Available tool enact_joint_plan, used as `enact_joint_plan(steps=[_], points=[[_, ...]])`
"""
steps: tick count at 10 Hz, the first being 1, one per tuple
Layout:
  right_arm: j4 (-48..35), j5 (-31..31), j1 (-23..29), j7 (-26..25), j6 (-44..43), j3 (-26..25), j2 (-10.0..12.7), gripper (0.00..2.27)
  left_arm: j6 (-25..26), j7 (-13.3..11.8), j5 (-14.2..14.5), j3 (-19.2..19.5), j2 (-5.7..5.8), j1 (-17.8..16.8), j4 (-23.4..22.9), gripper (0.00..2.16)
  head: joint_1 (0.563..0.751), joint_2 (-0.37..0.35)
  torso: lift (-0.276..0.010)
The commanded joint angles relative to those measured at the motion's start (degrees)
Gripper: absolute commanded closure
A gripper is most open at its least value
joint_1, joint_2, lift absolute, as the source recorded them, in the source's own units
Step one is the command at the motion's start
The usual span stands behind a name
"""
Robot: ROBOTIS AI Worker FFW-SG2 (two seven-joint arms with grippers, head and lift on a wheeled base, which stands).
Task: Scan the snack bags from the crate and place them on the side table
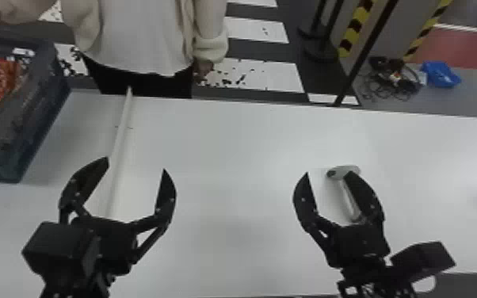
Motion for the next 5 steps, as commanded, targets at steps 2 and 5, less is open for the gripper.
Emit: enact_joint_plan(steps=[2, 5], points=[[0.02, -0.01, -0.21, 0.00, 0.18, 0.09, 0.00, 0.07, 0.36, -0.25, 0.03, 0.06, 0.00, -0.09, -0.01, 0.09, 0.695, -0.148, -0.094], [0.11, -0.01, -0.30, 0.00, 0.18, 0.09, 0.00, 0.07, 0.54, -0.34, 0.11, 0.32, 0.00, -0.18, -0.01, 0.09, 0.695, -0.146, -0.094]])
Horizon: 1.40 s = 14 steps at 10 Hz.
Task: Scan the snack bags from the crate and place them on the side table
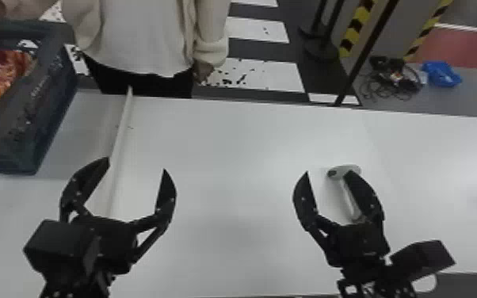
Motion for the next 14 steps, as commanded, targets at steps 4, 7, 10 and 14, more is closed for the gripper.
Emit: enact_joint_plan(steps=[4, 7, 10, 14], points=[[0.27, 0.00, -0.27, 0.00, 0.01, -0.09, 0.00, 0.07, 0.01, -0.43, 0.49, 0.46, 0.00, -0.10, 0.09, 0.09, 0.695, -0.142, -0.094], [0.62, 0.00, -0.44, 0.00, 0.01, -0.09, 0.00, 0.07, 0.01, -0.70, 0.67, 0.46, 0.00, -0.18, 0.18, 0.09, 0.695, -0.143, -0.094], [0.70, -0.09, -0.62, 0.00, 0.01, -0.09, 0.00, 0.07, 0.01, -2.89, 1.54, 0.98, -0.09, -0.18, 0.18, 0.09, 0.695, -0.147, -0.094], [0.88, -0.26, -0.62, 0.00, 0.01, -0.09, 0.00, 0.07, -0.17, 0.27, 1.90, 3.00, -0.09, 0.61, -0.35, 0.09, 0.695, -0.138, -0.094]])
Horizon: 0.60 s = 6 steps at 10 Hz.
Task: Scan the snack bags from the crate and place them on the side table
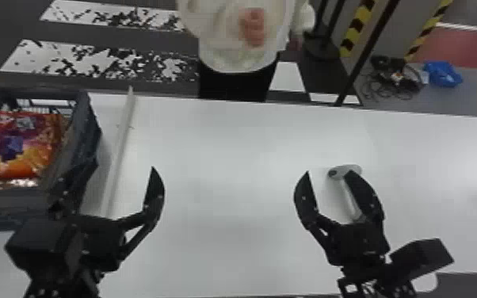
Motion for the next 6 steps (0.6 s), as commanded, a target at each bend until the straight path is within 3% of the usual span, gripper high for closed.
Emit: enact_joint_plan(steps=[1, 3, 4, 5, 6], points=[[0.02, 0.00, -0.02, 0.00, 0.00, 0.00, 0.00, 0.07, -0.66, 2.24, -0.09, 1.56, 0.00, 0.69, -0.34, 0.09, 0.695, -0.121, -0.094], [0.02, 0.00, 0.07, 0.00, 0.00, 0.18, 0.00, 0.07, -0.31, -0.05, 3.87, 5.61, -0.35, 1.40, -1.66, 0.09, 0.695, -0.075, -0.094], [0.02, 0.00, 0.07, 0.00, 0.00, 0.18, 0.00, 0.07, 1.63, -2.25, 7.03, 8.77, -0.70, 1.48, -2.80, 0.09, 0.695, -0.065, -0.094], [0.10, 0.00, 0.16, 0.00, 0.00, 0.26, 0.00, 0.07, 4.44, -3.04, 10.46, 11.94, -1.05, 1.48, -4.12, 0.09, 0.695, -0.043, -0.094], [0.10, 0.00, 0.25, 0.00, 0.00, 0.35, 0.00, 0.07, 7.08, -3.12, 12.04, 14.48, -1.32, 1.40, -5.09, 0.02, 0.695, -0.005, -0.094]])
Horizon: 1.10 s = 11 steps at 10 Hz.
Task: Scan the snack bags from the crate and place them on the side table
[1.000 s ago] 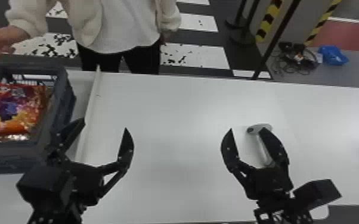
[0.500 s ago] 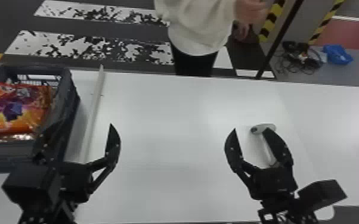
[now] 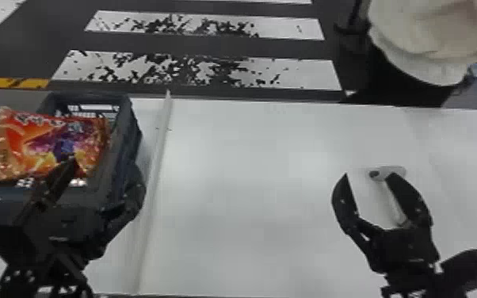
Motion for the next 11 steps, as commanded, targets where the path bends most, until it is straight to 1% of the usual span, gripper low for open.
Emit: enact_joint_plan(steps=[1, 2, 3, 4, 5, 6, 7, 8, 9, 10, 11], points=[[0.01, 0.00, 0.04, 0.00, 0.00, 0.34, 0.00, 0.07, 3.41, 0.07, 3.14, 4.44, -0.31, -0.33, -1.55, 0.00, 0.695, 0.035, -0.094], [0.01, 0.00, 0.04, 0.09, 0.00, 0.60, 0.00, 0.07, 11.32, -3.89, 4.81, 8.22, -0.93, -1.12, -3.04, 0.01, 0.695, 0.056, -0.094], [0.09, 0.00, -0.05, 0.00, 0.00, 0.78, 0.00, 0.07, 22.40, -12.32, 10.00, 14.46, -3.92, -3.31, -4.27, 0.07, 0.695, 0.088, -0.094], [0.01, 0.09, -0.05, 0.00, 0.00, 1.04, 0.00, 0.07, 25.04, -16.28, 15.01, 19.91, -4.51, -4.81, -4.10, 0.05, 0.695, 0.103, -0.094], [0.01, 0.18, -0.05, 0.00, 0.18, 1.13, 0.00, 0.07, 24.86, -14.61, 15.80, 22.19, -4.51, -5.51, -4.01, 0.06, 0.695, 0.136, -0.094], [0.01, 0.18, -0.05, 0.00, 0.18, 1.04, 0.00, 0.07, 24.68, -14.17, 17.21, 25.09, -4.51, -6.39, -3.92, 0.06, 0.695, 0.164, -0.094], [-0.08, 0.26, -0.05, 0.00, 0.18, 1.13, 0.00, 0.07, 25.04, -14.17, 18.44, 28.43, -4.51, -7.45, -3.75, 0.07, 0.695, 0.207, -0.094], [-0.17, 0.35, -0.14, 0.00, 0.53, 1.22, 0.00, 0.07, 25.91, -14.43, 21.07, 32.21, -4.51, -9.12, -2.78, 0.07, 0.695, 0.247, -0.094], [-0.26, 0.62, -0.32, 0.00, 1.23, 1.57, 0.00, 0.07, 28.73, -15.40, 21.95, 35.91, -4.51, -11.84, -1.20, 0.07, 0.695, 0.288, -0.094], [-0.34, 0.79, -0.49, 0.00, 1.58, 1.84, -0.09, 0.07, 32.24, -17.07, 23.36, 39.77, -4.51, -15.00, 0.74, 0.07, 0.695, 0.311, -0.094], [-0.43, 1.14, -0.67, 0.09, 2.29, 2.27, -0.18, 0.07, 34.53, -18.65, 23.80, 42.85, -4.51, -18.08, 2.58, 0.07, 0.695, 0.350, -0.094]])
